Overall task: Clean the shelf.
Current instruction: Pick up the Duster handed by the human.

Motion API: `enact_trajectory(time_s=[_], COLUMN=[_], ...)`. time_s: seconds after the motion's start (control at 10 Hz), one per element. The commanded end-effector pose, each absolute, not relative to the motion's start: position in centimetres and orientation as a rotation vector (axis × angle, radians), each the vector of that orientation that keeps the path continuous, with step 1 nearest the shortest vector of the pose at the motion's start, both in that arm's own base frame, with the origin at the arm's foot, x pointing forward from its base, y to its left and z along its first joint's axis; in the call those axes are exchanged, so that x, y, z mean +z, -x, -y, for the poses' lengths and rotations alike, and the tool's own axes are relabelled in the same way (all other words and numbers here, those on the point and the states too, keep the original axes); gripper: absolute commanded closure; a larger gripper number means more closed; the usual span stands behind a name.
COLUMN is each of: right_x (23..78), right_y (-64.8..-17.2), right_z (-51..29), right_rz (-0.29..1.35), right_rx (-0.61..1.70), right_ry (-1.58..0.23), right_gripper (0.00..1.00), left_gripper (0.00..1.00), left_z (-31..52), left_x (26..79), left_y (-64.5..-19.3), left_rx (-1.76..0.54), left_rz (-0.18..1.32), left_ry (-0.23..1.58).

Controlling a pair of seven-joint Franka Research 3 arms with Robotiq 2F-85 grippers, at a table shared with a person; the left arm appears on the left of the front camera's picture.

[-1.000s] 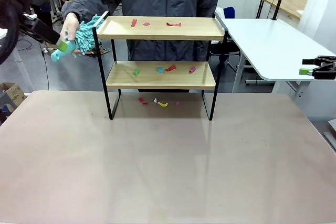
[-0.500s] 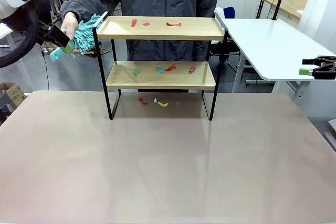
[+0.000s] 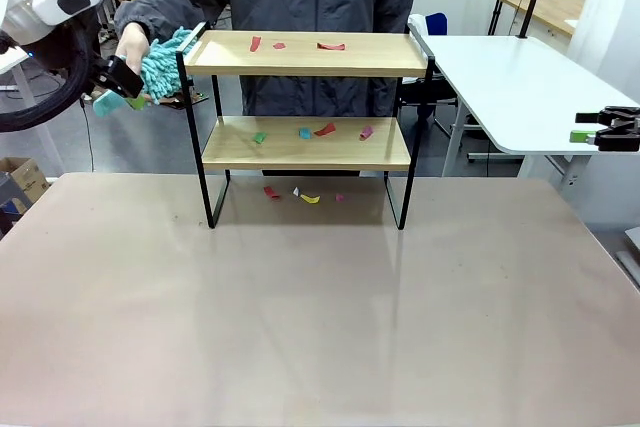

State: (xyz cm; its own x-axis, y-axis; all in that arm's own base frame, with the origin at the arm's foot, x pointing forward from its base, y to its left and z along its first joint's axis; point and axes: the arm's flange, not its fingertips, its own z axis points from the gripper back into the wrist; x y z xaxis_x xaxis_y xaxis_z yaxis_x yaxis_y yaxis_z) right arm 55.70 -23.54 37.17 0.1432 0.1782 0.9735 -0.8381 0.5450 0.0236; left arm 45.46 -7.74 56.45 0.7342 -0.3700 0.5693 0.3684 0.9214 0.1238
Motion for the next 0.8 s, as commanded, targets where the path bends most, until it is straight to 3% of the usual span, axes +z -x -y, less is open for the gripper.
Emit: enact_trajectory(time_s=[0.0, 0.1, 0.2, 0.4, 0.5, 0.7], right_x=[37.32, 37.32, 37.32, 37.32, 37.32, 37.32], right_y=[-55.75, -55.75, -55.75, -55.75, -55.75, -55.75], right_z=[23.45, 23.45, 23.45, 23.45, 23.45, 23.45], right_rz=[1.217, 1.217, 1.217, 1.217, 1.217, 1.217], right_rx=[0.832, 0.832, 0.832, 0.832, 0.832, 0.832], right_ry=[-0.675, -0.675, -0.675, -0.675, -0.675, -0.675], right_gripper=[0.0, 0.0, 0.0, 0.0, 0.0, 0.0], left_gripper=[0.57, 0.57, 1.0, 1.0, 0.84, 1.0], left_z=[7.54, 7.43, 7.4, 7.39, 7.35, 7.3], left_x=[56.78, 56.81, 56.81, 56.91, 56.99, 57.1], left_y=[-46.01, -46.01, -45.96, -45.9, -45.88, -45.87], left_rx=[-0.367, -0.363, -0.36, -0.347, -0.346, -0.328], left_rz=[0.617, 0.616, 0.611, 0.605, 0.605, 0.599], left_ry=[-0.023, -0.026, -0.028, -0.024, -0.021, -0.018])
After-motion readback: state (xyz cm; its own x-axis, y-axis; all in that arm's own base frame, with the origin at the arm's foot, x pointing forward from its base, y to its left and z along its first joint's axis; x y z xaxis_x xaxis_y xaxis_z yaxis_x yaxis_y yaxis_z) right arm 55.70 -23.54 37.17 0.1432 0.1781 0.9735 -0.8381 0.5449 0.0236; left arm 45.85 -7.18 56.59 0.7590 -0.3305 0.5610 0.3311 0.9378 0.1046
